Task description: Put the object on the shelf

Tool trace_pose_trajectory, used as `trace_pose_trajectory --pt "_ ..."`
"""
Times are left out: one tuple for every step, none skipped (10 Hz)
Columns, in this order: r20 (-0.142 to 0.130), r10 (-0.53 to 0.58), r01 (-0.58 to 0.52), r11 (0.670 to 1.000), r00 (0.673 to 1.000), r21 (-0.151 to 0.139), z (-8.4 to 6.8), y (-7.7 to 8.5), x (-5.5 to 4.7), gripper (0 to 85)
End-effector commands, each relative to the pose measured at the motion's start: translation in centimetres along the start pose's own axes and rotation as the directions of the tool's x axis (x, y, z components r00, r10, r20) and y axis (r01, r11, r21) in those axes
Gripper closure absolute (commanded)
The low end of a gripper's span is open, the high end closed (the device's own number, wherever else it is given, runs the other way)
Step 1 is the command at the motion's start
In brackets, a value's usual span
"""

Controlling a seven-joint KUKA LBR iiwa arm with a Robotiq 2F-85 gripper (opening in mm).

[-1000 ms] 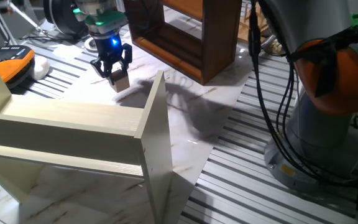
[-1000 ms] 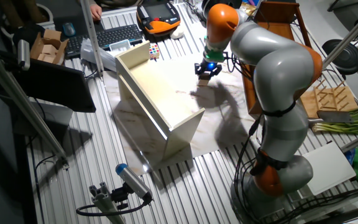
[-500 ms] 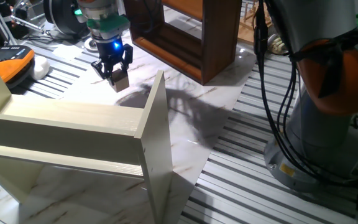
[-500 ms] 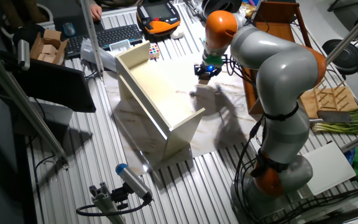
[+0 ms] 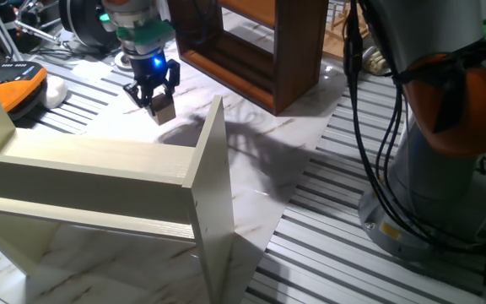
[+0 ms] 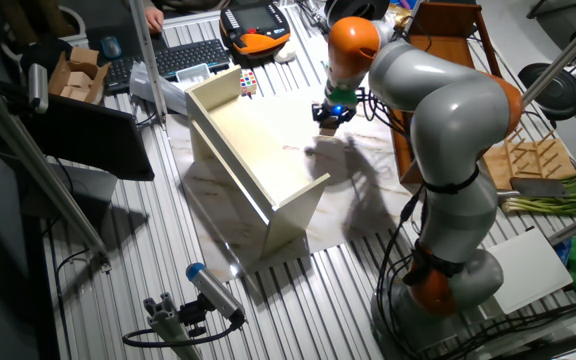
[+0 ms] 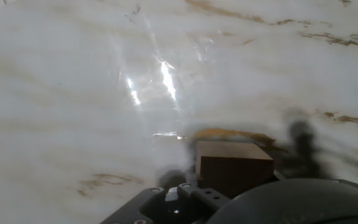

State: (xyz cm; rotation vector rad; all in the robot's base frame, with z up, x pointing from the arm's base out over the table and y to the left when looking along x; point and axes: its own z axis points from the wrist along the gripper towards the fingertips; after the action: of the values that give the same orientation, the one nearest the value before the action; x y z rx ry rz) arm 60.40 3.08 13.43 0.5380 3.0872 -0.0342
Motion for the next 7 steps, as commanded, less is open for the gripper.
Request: trace_pose_trajectory --pt "-0.007 0.004 -0.004 1.0 1.0 -0.001 -0.6 -0.2 0.2 85.0" --pt "-0.016 0.01 -0.01 1.0 1.0 -0.002 -1.7 -0.4 0.4 85.0" --pt "-0.018 0.016 -0.016 1.0 1.0 0.004 -2.7 -0.7 0.5 85.0" --pt "-0.033 0.021 -0.021 1.0 0.999 0.0 -3.9 -1.2 0.5 85.0" --pt "-0.05 0.015 -0.014 1.0 0.999 0.003 -5.3 -1.9 0.4 85.0" --pt "-0.06 0.015 -0.014 1.0 0.998 0.01 -6.9 -2.8 0.3 85.0" --pt "-0.074 0.015 -0.014 1.0 0.997 0.012 -8.5 -3.7 0.0 85.0"
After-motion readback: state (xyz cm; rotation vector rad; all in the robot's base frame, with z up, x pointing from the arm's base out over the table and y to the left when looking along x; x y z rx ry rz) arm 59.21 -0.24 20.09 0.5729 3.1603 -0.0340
